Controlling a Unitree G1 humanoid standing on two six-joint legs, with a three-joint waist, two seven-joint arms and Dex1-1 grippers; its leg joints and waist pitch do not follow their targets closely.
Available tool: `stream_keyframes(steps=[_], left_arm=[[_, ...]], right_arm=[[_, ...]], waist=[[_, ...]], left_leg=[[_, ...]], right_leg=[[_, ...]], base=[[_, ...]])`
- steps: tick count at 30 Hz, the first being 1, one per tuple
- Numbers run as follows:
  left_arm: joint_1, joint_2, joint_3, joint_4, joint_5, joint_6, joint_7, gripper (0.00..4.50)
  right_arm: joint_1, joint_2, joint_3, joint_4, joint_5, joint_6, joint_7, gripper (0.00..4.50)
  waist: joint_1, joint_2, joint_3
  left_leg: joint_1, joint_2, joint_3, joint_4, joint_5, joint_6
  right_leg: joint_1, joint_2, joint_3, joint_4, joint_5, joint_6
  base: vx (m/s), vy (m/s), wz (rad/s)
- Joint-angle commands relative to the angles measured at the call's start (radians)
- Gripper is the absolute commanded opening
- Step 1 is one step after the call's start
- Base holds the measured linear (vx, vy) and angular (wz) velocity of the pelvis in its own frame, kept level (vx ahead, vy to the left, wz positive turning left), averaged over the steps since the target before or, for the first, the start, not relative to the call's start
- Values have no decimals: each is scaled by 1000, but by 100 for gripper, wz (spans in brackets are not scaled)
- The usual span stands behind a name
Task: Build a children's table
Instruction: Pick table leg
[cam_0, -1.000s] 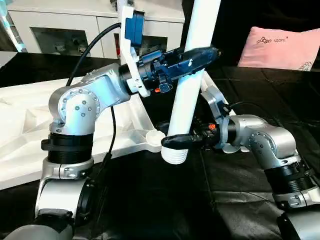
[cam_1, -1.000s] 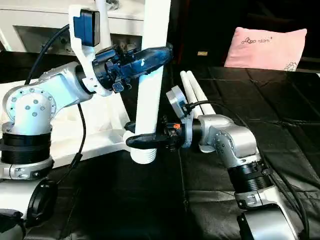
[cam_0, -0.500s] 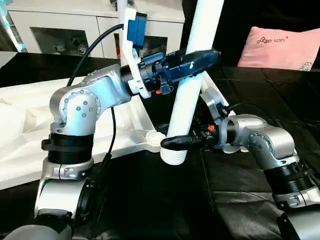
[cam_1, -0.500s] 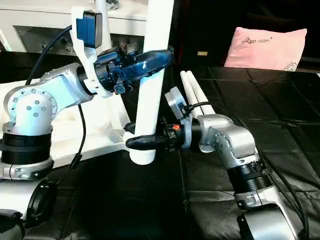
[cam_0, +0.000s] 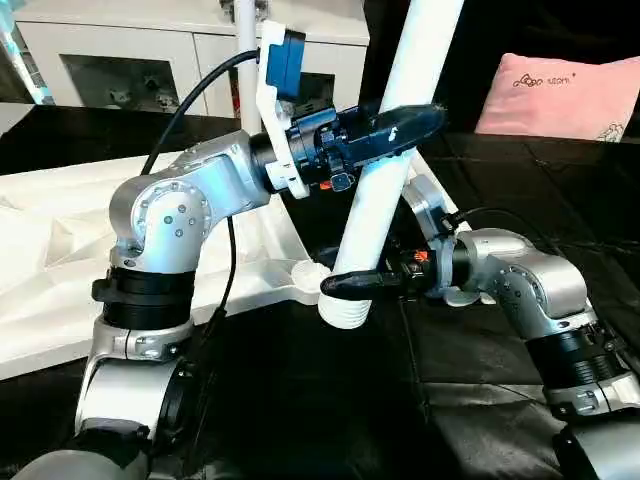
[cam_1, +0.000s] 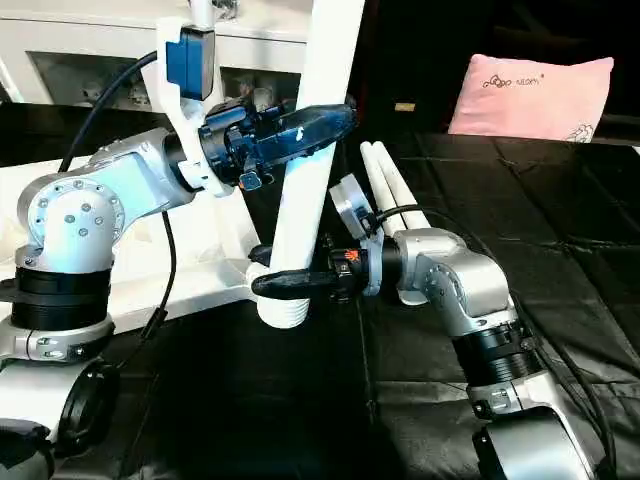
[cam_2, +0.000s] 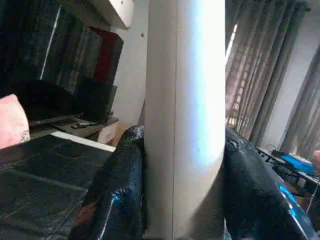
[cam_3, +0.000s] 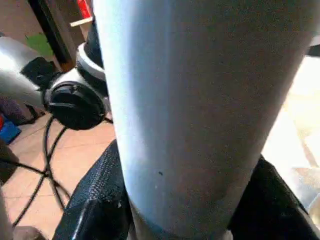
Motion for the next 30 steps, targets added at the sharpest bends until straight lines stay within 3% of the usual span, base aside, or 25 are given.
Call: stream_keyframes(steps=[1,3,5,11,30], left_arm=[[-1,-14,-48,-51,-7,-2,-16,175],[-2,-12,-44,-50,-3,-1,-19,175],[-3,-7,-41,-50,-2,0,-23,175],[-5,15,-36,-44,2,-10,-38,175],[-4,28,-20,-29,7,-24,-31,175]], right_arm=[[-27,3,-18,50,-27,9,-68,200],[-33,9,-28,61,-16,16,-69,200],[-36,11,-36,58,-3,29,-68,255],[-34,9,-36,54,-5,26,-65,298],[-23,-4,-57,25,50,60,-37,301]], waist=[[3,-5,-82],[2,-4,-82],[3,-4,-81],[4,-3,-81],[3,1,-82]], left_leg=[[27,4,6,-59,-164,2],[27,4,6,-59,-164,1],[27,4,6,-60,-162,1],[28,4,6,-60,-168,-6],[29,4,5,-61,-174,-11]], right_leg=[[50,-36,12,-70,-31,-257],[51,-35,12,-69,-30,-256],[51,-35,12,-69,-28,-255],[50,-35,13,-70,-34,-251],[51,-34,12,-69,-28,-254]], base=[[0,0,0],[0,0,0],[0,0,0],[0,0,0],[0,0,0]])
